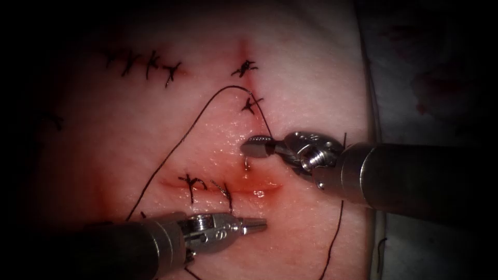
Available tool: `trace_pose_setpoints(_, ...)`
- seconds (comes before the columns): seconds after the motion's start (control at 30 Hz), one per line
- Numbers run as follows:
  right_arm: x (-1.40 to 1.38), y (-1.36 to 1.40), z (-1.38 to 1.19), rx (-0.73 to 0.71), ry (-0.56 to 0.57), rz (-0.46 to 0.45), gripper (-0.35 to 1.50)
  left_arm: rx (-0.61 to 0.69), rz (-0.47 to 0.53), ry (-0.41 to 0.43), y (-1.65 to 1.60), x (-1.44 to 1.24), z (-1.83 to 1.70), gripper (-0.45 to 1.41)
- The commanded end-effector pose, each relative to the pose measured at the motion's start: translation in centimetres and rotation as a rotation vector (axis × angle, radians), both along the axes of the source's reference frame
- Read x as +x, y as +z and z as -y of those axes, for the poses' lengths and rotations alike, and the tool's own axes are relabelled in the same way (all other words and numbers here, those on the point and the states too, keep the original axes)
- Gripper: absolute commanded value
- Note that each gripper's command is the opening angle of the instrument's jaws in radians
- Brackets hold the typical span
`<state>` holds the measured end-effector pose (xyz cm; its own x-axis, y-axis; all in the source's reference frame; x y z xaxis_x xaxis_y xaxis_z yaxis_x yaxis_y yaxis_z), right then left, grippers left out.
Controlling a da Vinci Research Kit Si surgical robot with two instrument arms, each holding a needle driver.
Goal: Wound Closure
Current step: Throw the needle through the top of the incision with the right needle driver.
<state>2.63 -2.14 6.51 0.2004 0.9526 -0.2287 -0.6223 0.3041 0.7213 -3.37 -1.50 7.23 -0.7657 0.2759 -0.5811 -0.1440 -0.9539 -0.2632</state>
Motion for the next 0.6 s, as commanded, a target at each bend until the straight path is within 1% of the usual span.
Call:
trace_pose_setpoints(0.03, 0.08, 0.04, 0.01, -0.024, -0.034, 0.041, -0.35, 0.000, 0.001, 0.000, 0.06, -0.05, 0.00, -0.45)
trace_pose_setpoints(0.1, 0.09, 0.04, 0.01, -0.037, -0.029, 0.067, -0.35, 0.000, 0.002, 0.000, 0.05, -0.05, 0.00, -0.45)
trace_pose_setpoints(0.13, 0.10, 0.05, 0.02, -0.064, -0.026, 0.102, -0.35, 0.001, 0.002, 0.000, 0.05, -0.05, 0.00, -0.45)
trace_pose_setpoints(0.17, 0.10, 0.05, 0.02, -0.064, -0.026, 0.102, -0.35, 0.001, 0.002, 0.000, 0.05, -0.05, 0.00, -0.45)
trace_pose_setpoints(0.23, 0.14, 0.05, -0.01, -0.066, 0.026, 0.141, -0.35, 0.002, 0.002, 0.000, 0.04, -0.05, 0.00, -0.45)
trace_pose_setpoints(0.27, 0.17, 0.06, -0.03, -0.088, 0.038, 0.126, -0.35, 0.003, 0.002, -0.001, 0.03, -0.05, -0.01, -0.45)
trace_pose_setpoints(0.3, 0.18, 0.07, -0.06, -0.121, 0.033, 0.060, -0.35, 0.004, 0.003, 0.000, 0.02, -0.05, -0.01, -0.45)
trace_pose_setpoints(0.33, 0.20, 0.09, -0.11, -0.167, 0.056, -0.057, 0.54, 0.007, 0.006, 0.001, 0.00, -0.04, -0.02, -0.45)
trace_pose_setpoints(0.37, 0.20, 0.09, -0.11, -0.167, 0.056, -0.057, 0.54, 0.007, 0.006, 0.001, 0.00, -0.04, -0.02, -0.45)
trace_pose_setpoints(0.4, 0.20, 0.10, -0.13, -0.210, 0.071, -0.108, 1.23, 0.008, 0.007, 0.001, -0.01, -0.04, -0.02, -0.45)
trace_pose_setpoints(0.43, 0.19, 0.11, -0.15, -0.240, 0.072, -0.132, 1.40, 0.009, 0.008, 0.002, -0.02, -0.03, -0.03, -0.45)
trace_pose_setpoints(0.47, 0.15, 0.13, -0.18, -0.271, 0.071, -0.187, 1.48, 0.008, 0.005, 0.001, -0.04, -0.02, -0.03, -0.45)
trace_pose_setpoints(0.53, 0.04, 0.17, -0.20, -0.298, 0.068, -0.263, 1.48, 0.009, 0.003, 0.001, -0.07, 0.01, -0.05, -0.45)
trace_pose_setpoints(0.57, 0.04, 0.17, -0.20, -0.298, 0.068, -0.263, 1.48, 0.009, 0.003, 0.001, -0.07, 0.01, -0.05, -0.45)
trace_pose_setpoints(0.6, -0.02, 0.18, -0.21, -0.305, 0.066, -0.284, 1.48, 0.010, 0.004, 0.002, -0.07, 0.02, -0.06, -0.45)
